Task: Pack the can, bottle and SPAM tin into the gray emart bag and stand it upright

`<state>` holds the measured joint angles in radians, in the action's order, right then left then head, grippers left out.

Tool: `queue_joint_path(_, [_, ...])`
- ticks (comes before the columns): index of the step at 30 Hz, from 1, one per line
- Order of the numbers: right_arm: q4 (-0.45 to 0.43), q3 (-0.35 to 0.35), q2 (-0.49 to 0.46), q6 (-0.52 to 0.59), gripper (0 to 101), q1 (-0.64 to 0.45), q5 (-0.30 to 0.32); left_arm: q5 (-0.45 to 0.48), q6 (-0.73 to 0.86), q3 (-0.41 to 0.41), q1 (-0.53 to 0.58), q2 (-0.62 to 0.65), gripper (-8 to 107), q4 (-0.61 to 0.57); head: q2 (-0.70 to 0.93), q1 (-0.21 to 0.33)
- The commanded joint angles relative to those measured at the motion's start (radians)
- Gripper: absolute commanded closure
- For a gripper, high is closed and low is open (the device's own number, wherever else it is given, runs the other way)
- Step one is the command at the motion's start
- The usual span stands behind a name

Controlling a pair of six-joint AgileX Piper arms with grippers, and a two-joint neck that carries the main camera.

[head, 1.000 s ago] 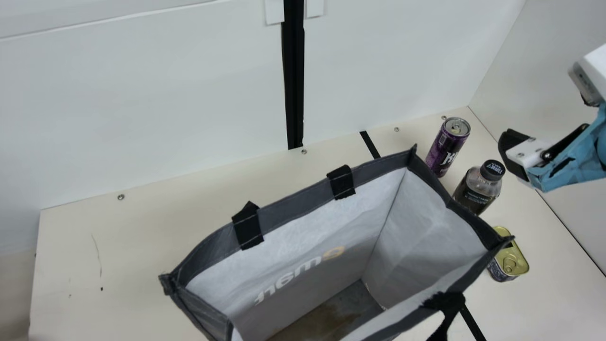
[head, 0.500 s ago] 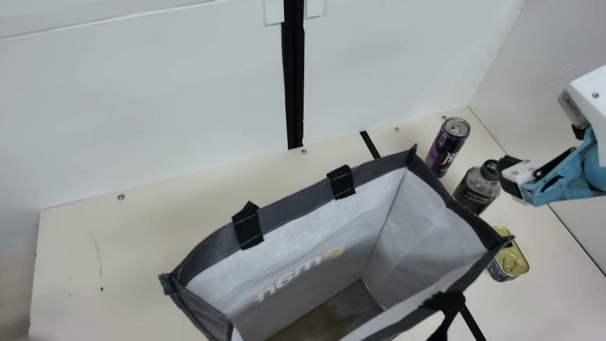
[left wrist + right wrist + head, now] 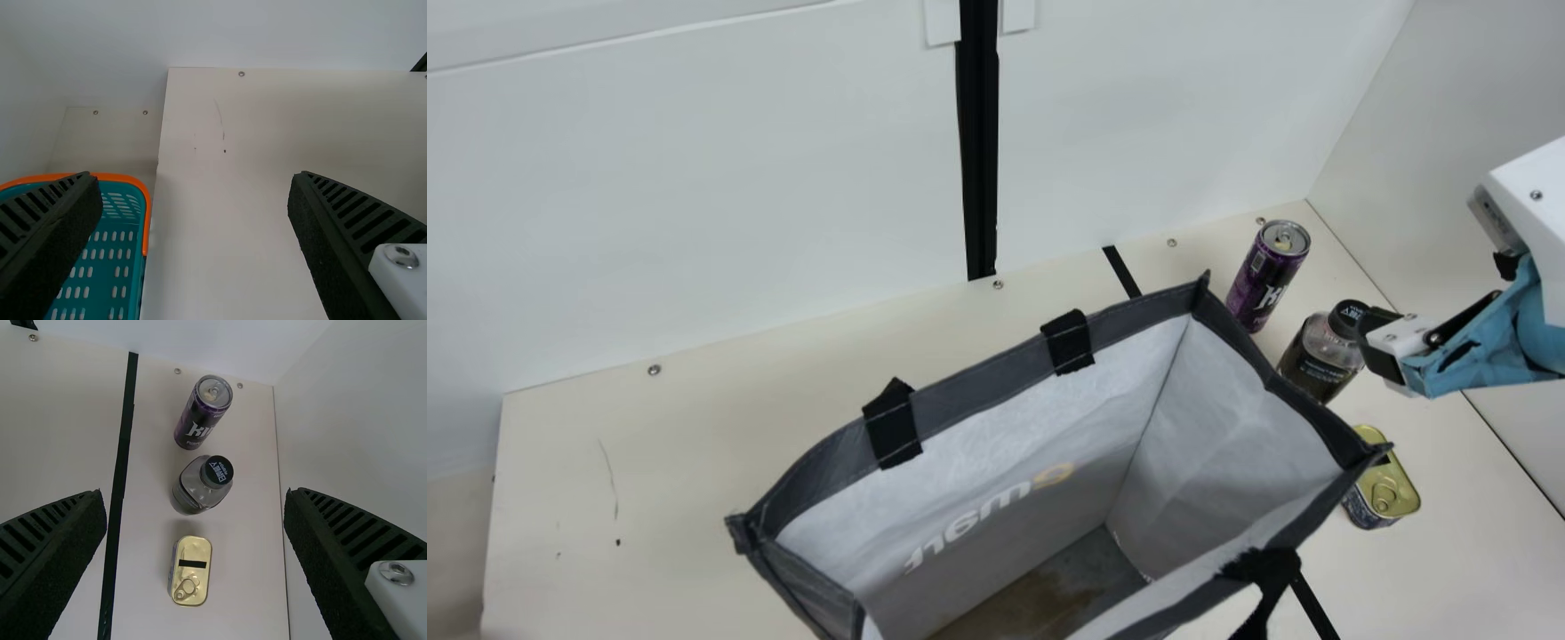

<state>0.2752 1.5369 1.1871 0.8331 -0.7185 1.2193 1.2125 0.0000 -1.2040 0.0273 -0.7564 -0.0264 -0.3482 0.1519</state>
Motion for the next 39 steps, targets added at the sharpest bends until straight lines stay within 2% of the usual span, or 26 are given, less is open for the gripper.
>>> queue_joint_path(1, [0.0,0.0,0.0,0.0,6,0.0,0.0,0.0,0.0,0.0,0.0,0.0,9,0.0,-0.001,0.023])
queue_joint_path(26, [0.0,0.0,0.0,0.0,6,0.0,0.0,-0.007,0.002,-0.003,0.007,-0.006,9,0.0,-0.001,0.023])
queue_joint_path(39, [0.0,0.0,0.0,0.0,6,0.0,0.0,-0.028,0.03,-0.082,0.053,-0.072,9,-0.024,-0.001,0.023])
